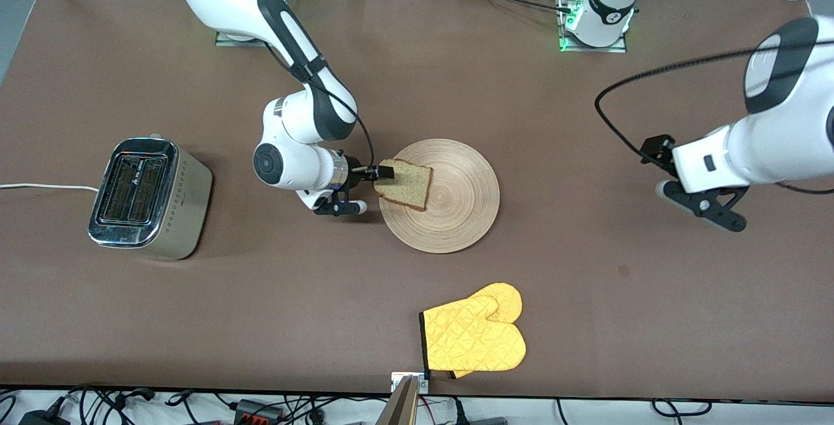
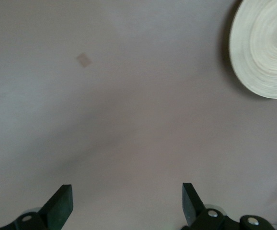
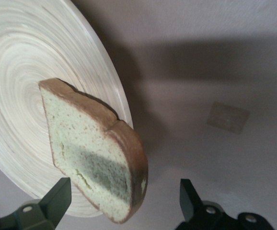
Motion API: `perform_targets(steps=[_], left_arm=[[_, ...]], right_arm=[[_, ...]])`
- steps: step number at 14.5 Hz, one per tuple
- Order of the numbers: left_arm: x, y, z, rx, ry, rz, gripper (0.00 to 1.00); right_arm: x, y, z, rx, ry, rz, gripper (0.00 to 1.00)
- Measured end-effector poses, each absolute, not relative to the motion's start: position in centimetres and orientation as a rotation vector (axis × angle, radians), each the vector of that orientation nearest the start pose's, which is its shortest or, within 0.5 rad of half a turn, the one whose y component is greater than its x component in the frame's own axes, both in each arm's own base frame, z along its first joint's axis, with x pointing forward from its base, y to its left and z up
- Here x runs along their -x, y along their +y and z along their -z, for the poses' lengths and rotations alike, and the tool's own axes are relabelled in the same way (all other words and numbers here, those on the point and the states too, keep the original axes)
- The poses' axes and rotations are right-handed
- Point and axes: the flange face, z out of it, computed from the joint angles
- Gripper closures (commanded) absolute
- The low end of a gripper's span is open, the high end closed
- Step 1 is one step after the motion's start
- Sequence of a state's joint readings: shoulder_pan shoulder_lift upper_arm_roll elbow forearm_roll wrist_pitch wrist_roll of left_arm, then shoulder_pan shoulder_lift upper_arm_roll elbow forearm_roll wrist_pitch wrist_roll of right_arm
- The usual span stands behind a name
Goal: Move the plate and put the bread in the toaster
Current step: 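Lift the bread slice and carry it over the toaster with the right gripper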
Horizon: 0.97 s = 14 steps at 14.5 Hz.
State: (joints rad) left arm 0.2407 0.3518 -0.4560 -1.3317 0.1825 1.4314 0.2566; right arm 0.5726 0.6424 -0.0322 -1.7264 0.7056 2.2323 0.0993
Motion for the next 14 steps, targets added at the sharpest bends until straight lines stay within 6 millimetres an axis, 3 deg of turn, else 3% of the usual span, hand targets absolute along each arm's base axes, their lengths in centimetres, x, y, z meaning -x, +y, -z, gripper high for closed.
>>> perform_targets(steps=[1, 2, 4, 8, 11, 14], left_arm=[[-62.2, -6.1, -54.9, 3.012, 0.624, -0.308, 0.0], [-61.4, -5.1, -56.6, 3.016, 0.518, -0.275, 0.0], [-59.7, -2.6, -59.6, 3.049, 0.295, -0.22, 0.0], [-56.4, 1.1, -61.0, 3.08, 0.12, -0.065, 0.0], [-55.1, -0.3, -62.0, 3.115, 0.13, 0.074, 0.0], [-54.2, -0.6, -63.4, 3.127, 0.112, 0.134, 0.0]], right_arm=[[-55.4, 35.9, -20.4, 2.679, 0.046, -0.385, 0.21], [-55.4, 35.9, -20.4, 2.679, 0.046, -0.386, 0.41], [-55.5, 36.0, -20.5, 2.678, 0.046, -0.382, 0.61], [-55.6, 36.0, -20.7, 2.676, 0.045, -0.377, 0.84], [-55.8, 36.2, -20.9, 2.674, 0.041, -0.37, 0.98], [-56.6, 36.4, -22.1, 2.664, 0.032, -0.342, 1.0]])
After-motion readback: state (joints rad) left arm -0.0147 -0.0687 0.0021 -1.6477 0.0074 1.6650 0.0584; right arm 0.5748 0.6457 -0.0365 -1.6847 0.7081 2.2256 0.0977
